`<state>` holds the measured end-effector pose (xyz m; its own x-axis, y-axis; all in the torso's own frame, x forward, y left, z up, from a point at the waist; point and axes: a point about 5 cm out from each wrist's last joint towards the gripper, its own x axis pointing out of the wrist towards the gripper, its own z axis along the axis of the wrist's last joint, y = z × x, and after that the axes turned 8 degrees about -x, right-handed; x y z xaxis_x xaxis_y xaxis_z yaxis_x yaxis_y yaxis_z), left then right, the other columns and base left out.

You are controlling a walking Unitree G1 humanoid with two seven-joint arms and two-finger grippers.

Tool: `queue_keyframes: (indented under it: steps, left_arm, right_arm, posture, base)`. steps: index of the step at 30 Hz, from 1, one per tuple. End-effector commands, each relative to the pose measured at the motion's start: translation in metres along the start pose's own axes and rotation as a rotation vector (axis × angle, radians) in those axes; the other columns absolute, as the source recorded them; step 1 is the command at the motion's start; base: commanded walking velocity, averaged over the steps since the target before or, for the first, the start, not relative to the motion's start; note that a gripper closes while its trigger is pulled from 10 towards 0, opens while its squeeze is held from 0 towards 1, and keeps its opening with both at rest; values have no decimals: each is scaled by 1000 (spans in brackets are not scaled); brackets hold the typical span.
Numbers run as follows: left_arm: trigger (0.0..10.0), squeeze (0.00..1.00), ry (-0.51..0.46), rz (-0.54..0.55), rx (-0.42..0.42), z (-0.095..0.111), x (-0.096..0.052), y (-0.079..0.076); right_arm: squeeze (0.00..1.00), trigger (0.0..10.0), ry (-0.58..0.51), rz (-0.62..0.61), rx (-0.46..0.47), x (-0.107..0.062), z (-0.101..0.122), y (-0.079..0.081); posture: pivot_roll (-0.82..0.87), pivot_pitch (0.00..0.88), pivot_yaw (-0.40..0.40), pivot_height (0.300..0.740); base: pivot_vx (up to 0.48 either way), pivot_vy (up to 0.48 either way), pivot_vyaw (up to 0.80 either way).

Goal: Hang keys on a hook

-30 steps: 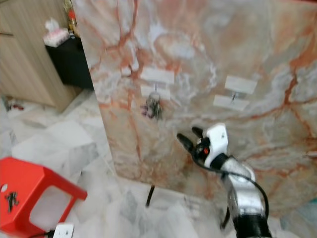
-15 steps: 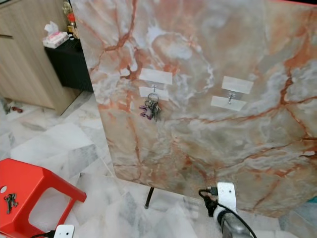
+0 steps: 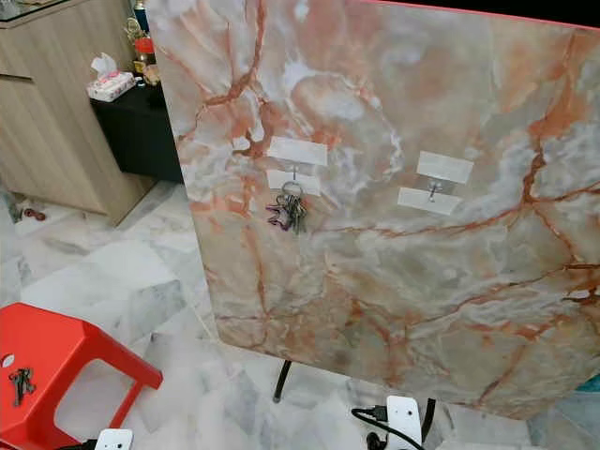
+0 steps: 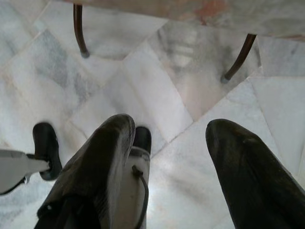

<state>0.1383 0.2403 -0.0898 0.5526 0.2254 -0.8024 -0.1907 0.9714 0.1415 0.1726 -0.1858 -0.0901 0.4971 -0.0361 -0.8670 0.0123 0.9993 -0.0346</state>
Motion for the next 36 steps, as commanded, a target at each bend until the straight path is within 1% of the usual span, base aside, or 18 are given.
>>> queue_keyframes:
  steps: [1,5,9,10,12,16,19,23,28,31,36]
  left_arm:
    - [10000,0,24,-9,15,-5,-1,-5]
    - [10000,0,25,-12,12,-5,0,-10]
    - [10000,0,33,-11,-5,-7,-1,-13]
    - [10000,0,31,-11,-29,-7,-1,-13]
    - [10000,0,31,-11,-43,-7,-1,-14]
    - [10000,0,38,-12,-44,-8,-1,-17]
    - [10000,0,36,-14,-47,-7,-1,-19]
    - [10000,0,35,-14,-49,-7,-1,-19]
    - [10000,0,33,-14,-51,-8,-1,-19]
    - [10000,0,33,-15,-50,-8,-1,-19]
    - [10000,0,25,-16,-48,-8,-1,-18]
  right_arm:
    - [0,10000,-1,-5,20,0,1,1]
    - [0,10000,-13,0,54,1,4,4]
    - [0,10000,-7,6,43,1,2,6]
    - [0,10000,-5,5,41,1,2,6]
    - [0,10000,-4,4,51,1,1,6]
    - [0,10000,-1,9,36,0,-1,5]
    - [0,10000,-3,5,54,0,-1,5]
    - [0,10000,-3,9,48,0,-1,5]
    - [0,10000,-2,12,45,0,-1,5]
    - [0,10000,-1,10,45,0,0,5]
    - [0,10000,-2,9,44,1,0,4]
  posture:
    - [67,0,-62,737]
    - [65,6,-58,737]
    - [69,18,-59,737]
    - [68,19,-58,737]
    - [68,23,-58,737]
    - [66,32,-58,737]
    - [65,33,-58,737]
    - [68,34,-60,737]
    - [68,31,-62,737]
    - [68,31,-62,737]
    - [70,32,-64,737]
  base:
    - [0,0,0]
    - [0,0,0]
    - [0,0,0]
    - [0,0,0]
    - [0,0,0]
    - [0,332,0]
    - [0,480,0]
    - [0,480,0]
    - [0,0,0]
    - [0,439,0]
    - [0,0,0]
